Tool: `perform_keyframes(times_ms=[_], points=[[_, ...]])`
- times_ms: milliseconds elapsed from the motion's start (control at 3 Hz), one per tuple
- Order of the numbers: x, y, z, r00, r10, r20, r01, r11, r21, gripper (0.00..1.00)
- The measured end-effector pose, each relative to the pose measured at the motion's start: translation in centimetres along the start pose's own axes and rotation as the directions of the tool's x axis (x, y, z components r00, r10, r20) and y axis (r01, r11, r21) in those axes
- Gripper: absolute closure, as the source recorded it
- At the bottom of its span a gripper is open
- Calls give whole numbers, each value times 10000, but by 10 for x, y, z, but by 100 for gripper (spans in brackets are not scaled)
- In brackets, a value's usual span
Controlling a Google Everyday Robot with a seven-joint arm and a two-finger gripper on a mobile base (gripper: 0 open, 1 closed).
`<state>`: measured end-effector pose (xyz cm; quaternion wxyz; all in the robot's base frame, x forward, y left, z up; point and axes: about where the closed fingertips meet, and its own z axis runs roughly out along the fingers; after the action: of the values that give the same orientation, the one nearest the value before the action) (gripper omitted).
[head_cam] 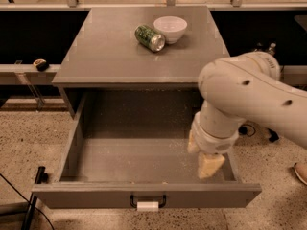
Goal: Open top drawer
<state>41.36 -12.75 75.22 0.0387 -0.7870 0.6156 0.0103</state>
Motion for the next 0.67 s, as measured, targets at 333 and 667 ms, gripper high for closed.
perform_keyframes(times_ms=[333,667], points=[[-2,-29,34,9997,-27,227,21,9997,240,71],[27,-49,77,9922,1020,711,-1066,9923,636,100]])
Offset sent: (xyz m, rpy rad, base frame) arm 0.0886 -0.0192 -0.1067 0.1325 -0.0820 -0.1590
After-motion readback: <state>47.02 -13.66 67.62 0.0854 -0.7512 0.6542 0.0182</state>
